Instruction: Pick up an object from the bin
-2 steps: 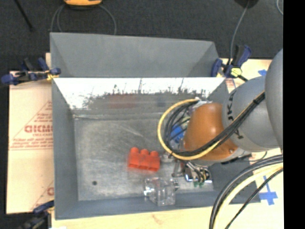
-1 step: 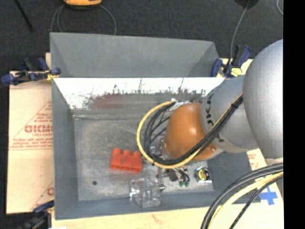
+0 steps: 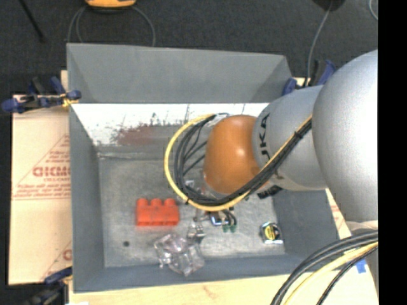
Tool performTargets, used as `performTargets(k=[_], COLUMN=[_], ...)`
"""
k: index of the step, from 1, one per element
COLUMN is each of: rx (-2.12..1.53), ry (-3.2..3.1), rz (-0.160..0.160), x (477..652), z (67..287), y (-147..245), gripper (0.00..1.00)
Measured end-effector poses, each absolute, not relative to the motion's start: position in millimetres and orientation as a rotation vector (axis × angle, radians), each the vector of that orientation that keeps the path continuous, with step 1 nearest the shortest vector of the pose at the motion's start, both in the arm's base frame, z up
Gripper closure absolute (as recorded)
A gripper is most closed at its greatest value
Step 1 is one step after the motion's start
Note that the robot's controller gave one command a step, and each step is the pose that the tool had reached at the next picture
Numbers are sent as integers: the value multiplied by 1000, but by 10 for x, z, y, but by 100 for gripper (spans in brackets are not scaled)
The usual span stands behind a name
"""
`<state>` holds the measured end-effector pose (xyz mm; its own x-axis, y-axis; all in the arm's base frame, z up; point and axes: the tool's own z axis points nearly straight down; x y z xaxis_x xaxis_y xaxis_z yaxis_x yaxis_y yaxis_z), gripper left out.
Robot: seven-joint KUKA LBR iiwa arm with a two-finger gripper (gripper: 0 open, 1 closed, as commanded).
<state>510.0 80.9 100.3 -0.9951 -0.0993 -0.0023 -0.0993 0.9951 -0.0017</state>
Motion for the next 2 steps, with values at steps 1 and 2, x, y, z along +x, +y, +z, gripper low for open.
performTargets(k=[1,2], rx=[-318,-635], ry=[3117,3070], rz=[-1,1], x=[5308,5612], z=[824,786], y=[1298,1657], gripper=[0,0])
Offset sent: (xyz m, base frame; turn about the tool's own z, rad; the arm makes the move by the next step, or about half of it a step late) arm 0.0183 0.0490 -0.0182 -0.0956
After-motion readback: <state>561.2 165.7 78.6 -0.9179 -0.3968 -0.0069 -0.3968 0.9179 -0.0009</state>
